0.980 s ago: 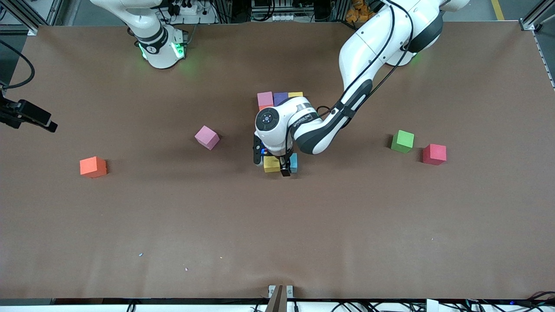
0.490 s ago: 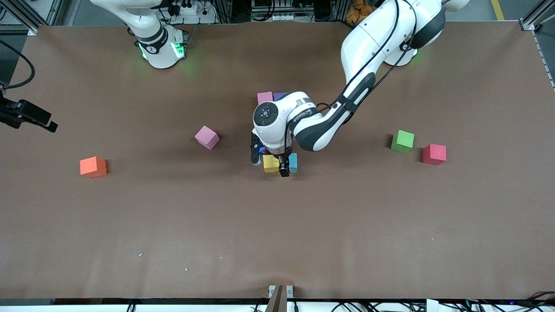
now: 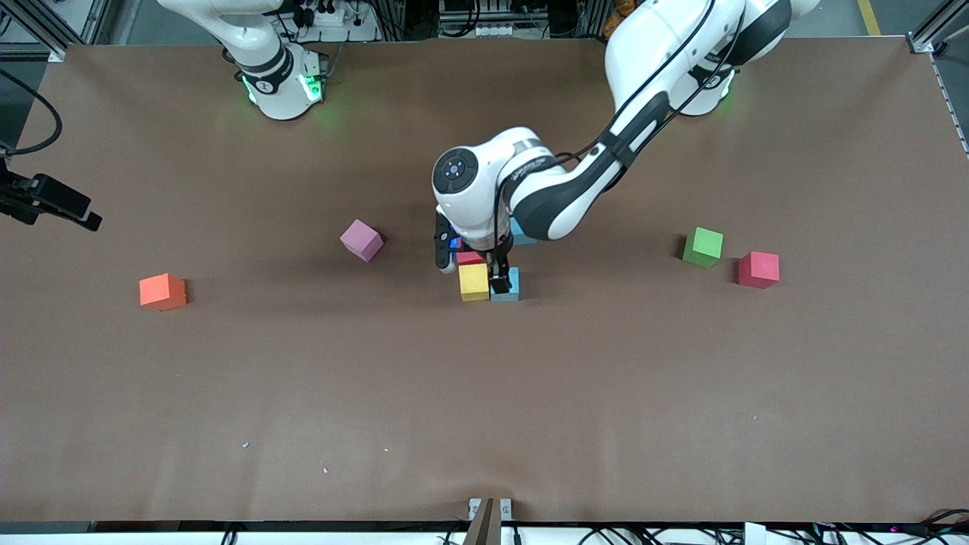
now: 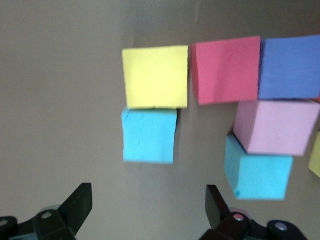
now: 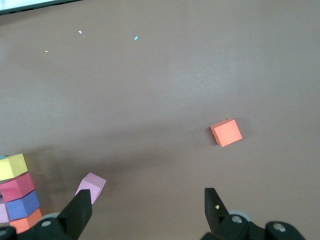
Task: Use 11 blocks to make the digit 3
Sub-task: 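Move the left gripper over the green cube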
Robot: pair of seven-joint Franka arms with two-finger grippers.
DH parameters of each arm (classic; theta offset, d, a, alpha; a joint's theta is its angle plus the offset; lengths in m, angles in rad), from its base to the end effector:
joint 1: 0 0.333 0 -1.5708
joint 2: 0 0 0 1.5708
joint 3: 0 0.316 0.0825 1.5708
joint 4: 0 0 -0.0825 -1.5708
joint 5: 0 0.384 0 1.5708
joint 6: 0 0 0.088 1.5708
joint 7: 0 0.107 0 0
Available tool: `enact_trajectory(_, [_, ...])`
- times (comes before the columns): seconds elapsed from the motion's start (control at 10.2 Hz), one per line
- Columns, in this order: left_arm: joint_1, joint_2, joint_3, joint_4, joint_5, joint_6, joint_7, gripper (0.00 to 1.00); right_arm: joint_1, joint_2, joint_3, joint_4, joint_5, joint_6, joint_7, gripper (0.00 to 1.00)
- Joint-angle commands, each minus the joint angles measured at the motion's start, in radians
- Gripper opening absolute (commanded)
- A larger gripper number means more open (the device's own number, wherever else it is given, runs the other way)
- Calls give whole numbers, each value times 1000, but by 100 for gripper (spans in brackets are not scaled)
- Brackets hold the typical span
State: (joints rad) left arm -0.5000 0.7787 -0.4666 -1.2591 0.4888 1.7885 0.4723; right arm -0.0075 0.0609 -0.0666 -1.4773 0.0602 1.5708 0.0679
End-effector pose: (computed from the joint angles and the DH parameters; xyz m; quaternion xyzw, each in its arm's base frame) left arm 0.5087 -0.5188 0.3129 -0.7289 0.6760 0.0655 0.0862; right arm 0.5731 -0.0348 0.6345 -0.9970 0.0703 -0.0164 0.0280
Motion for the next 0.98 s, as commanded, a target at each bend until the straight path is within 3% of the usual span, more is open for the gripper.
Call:
enact_trajectory(0.0, [98, -102, -3, -22, -68, -76, -17, 100, 0, -4, 2, 6, 12, -11, 10, 100])
enact_trajectory(0.39, [335, -183, -4, -60, -127, -93, -226, 100, 0, -3, 2, 6, 12, -11, 10, 100])
enact_trajectory(0.69, [487, -342, -9, -256, -130, -84, -429, 100, 0, -3, 2, 6, 12, -9, 10, 100])
enact_trajectory(0.88, [619, -483, -10, -478, -205, 56, -442, 100, 0, -3, 2, 6, 12, -11, 10, 100])
